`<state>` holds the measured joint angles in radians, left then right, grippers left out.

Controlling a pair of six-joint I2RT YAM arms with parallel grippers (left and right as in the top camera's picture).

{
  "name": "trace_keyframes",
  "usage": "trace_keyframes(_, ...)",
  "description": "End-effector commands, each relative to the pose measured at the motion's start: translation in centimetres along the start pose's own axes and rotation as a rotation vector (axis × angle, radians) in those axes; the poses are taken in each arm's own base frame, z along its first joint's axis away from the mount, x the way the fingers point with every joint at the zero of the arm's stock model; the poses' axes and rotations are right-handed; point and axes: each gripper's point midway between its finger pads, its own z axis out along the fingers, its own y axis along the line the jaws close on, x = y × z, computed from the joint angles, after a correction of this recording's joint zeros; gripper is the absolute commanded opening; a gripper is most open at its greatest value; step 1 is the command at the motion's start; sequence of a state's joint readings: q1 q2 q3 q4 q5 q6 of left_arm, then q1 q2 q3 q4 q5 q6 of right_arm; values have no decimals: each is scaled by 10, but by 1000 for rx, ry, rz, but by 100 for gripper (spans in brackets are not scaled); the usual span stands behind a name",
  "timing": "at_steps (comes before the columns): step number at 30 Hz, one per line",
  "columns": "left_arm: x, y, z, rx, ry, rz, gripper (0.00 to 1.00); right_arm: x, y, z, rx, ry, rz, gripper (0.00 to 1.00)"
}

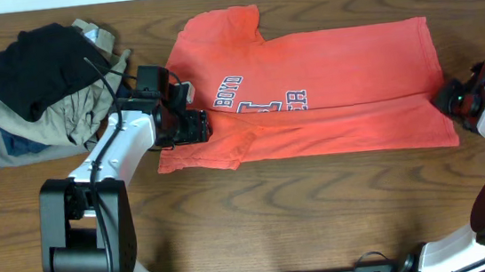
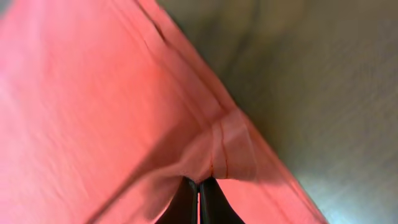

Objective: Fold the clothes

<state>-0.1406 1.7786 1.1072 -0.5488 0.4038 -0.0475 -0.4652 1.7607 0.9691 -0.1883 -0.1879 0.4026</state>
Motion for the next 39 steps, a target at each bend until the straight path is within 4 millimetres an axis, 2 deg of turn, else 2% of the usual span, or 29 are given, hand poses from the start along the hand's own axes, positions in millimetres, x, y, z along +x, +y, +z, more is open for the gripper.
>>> trace_keyframes(1,5,4,6,-14,20,11,70,-10,7,1,-20,-47,64,1)
trace_keyframes(2,5,4,6,-14,20,11,70,-15,10,1,-36,-67,70,3)
trace_keyframes(4,5,4,6,-14,19,11,70,-21,16,1,-53,-93,65,16)
trace_keyframes(6,4,4,6,-14,16,13,70,-19,21,1,-63,-89,56,43)
trace_keyframes(8,3,4,6,-13,12,14,70,-11,20,2,-52,-58,30,57)
trace_keyframes(11,2,4,6,-13,8,15,70,2,14,3,-28,-9,-9,56)
trace_keyframes(18,-3,3,6,-10,-13,23,70,51,-13,-2,85,191,-85,33)
trace_keyframes(21,-4,3,6,-10,-16,24,70,62,-30,-7,168,236,-81,30)
trace_keyframes(29,-2,2,6,-5,-10,6,70,87,-47,-9,218,302,-120,31)
trace_keyframes(34,6,-21,6,112,25,33,70,102,-57,-9,246,333,-117,31)
trace_keyframes(39,16,-40,14,86,51,199,70,103,-58,-9,249,334,-118,32)
